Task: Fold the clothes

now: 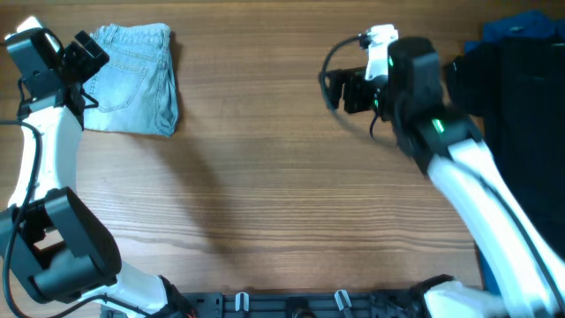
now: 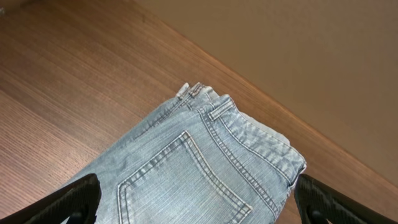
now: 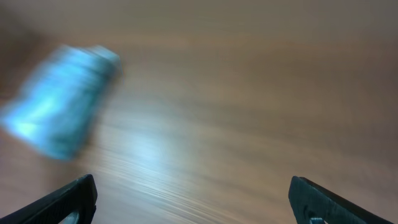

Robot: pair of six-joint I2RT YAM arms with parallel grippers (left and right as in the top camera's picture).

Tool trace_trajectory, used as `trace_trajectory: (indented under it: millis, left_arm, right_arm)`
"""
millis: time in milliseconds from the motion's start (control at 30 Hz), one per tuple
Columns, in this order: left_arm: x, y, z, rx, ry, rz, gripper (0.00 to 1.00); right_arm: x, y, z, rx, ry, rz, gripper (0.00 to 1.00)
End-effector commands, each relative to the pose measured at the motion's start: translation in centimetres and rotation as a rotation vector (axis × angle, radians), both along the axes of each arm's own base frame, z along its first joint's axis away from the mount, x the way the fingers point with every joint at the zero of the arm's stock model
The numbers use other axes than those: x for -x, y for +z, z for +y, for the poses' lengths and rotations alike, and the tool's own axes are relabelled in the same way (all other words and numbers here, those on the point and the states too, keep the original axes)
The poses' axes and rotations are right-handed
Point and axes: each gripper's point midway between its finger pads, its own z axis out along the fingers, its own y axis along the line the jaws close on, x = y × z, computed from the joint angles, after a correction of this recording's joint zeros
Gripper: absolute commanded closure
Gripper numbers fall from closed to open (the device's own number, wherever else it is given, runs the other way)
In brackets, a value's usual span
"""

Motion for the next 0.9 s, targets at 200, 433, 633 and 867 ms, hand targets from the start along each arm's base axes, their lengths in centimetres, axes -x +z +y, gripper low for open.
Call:
trace_trajectory:
  millis: [200, 433, 633, 867]
  left_arm:
    - [-0.4, 0.1, -0.6, 0.011, -0.017, -0.009, 0.0]
    - [-0.4, 0.1, -0.6, 0.011, -0.017, -0.009, 0.0]
    - [-0.4, 0.1, -0.6, 0.011, -0.017, -0.009, 0.0]
    - [-0.4, 0.1, -0.6, 0.011, -0.017, -0.009, 0.0]
  right_arm:
    - [15.5, 12.0, -6.9, -0.101, -0.088, -0.579, 0.0]
    - [15.9, 0.9, -13.5, -0.432, -0.424, -0.57, 0.0]
    - [14.2, -3.0, -14.3, -0.427, -0.456, -0.64, 0.0]
    - [14.2, -6.0, -14.0, -0.307, -0.42, -0.637, 0.0]
